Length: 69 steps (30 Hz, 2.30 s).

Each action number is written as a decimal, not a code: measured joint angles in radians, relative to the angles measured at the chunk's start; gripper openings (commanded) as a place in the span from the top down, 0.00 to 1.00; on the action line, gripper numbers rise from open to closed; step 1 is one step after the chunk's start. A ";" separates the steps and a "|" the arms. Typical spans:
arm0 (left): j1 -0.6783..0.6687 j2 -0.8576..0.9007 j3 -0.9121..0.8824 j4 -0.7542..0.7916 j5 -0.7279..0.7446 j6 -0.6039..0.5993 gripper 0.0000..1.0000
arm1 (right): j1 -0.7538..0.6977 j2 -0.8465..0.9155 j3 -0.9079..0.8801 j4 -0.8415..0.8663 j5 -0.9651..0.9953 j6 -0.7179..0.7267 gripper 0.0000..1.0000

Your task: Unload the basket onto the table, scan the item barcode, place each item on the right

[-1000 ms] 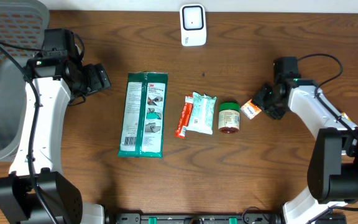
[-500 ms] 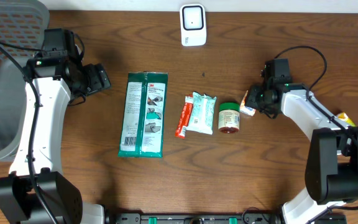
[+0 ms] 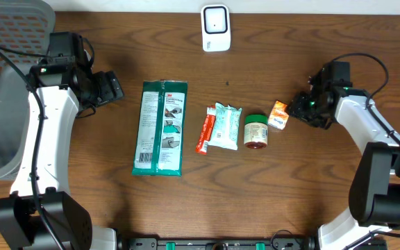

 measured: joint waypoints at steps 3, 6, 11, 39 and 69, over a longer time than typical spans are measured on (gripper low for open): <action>0.000 0.000 0.000 0.000 0.000 0.000 0.08 | -0.001 0.000 -0.014 0.018 -0.030 0.004 0.79; 0.000 0.000 0.000 0.000 0.000 0.000 0.08 | 0.001 0.000 -0.045 0.052 -0.052 0.005 0.82; 0.000 0.000 0.000 0.000 0.000 0.000 0.08 | 0.012 0.000 -0.107 0.134 -0.060 0.011 0.83; 0.000 0.000 0.000 0.000 0.000 0.000 0.08 | 0.019 -0.233 -0.114 0.018 0.115 -0.071 0.99; 0.000 0.000 0.000 0.000 0.000 0.000 0.07 | 0.563 0.047 -0.089 -0.013 1.173 -0.179 0.97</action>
